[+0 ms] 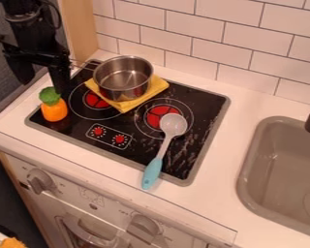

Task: Moved the stainless pot in the upper right side of the burner

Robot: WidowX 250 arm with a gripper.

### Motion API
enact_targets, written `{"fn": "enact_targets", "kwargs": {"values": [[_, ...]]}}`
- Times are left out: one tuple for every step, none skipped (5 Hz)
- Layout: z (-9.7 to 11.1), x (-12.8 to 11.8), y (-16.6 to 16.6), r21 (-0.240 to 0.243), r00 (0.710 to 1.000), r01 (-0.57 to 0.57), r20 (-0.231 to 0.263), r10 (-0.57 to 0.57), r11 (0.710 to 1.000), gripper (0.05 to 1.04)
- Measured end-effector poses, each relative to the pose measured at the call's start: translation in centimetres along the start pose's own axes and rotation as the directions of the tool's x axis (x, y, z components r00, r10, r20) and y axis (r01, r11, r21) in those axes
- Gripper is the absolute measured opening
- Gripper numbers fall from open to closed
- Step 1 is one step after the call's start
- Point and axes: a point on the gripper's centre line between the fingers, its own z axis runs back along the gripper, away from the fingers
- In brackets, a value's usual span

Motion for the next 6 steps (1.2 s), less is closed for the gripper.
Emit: {"fn": "enact_targets", "kwargs": {"values": [[-0.6,-0.1,-0.3,-0.008,1.000,0.000,-0.018,0.000,1.000,1.001],[-0.5,1.5,-3.5,-0.016,0.997,0.081,0.012,-0.081,0.997,1.001],[-0.2,2.4,-6.1,-0.023,0.987,0.156,0.032,-0.156,0.987,1.000],[1.1,4.1,-9.0,-0.046,0.973,0.225,0.068,-0.221,0.973,1.001],[0.1,5.9,-10.8,-0.062,0.971,0.238,0.035,-0.236,0.969,1.000],[-1.9,7.4,-11.7,-0.059,0.972,0.236,-0.004,-0.236,0.970,1.000]]}}
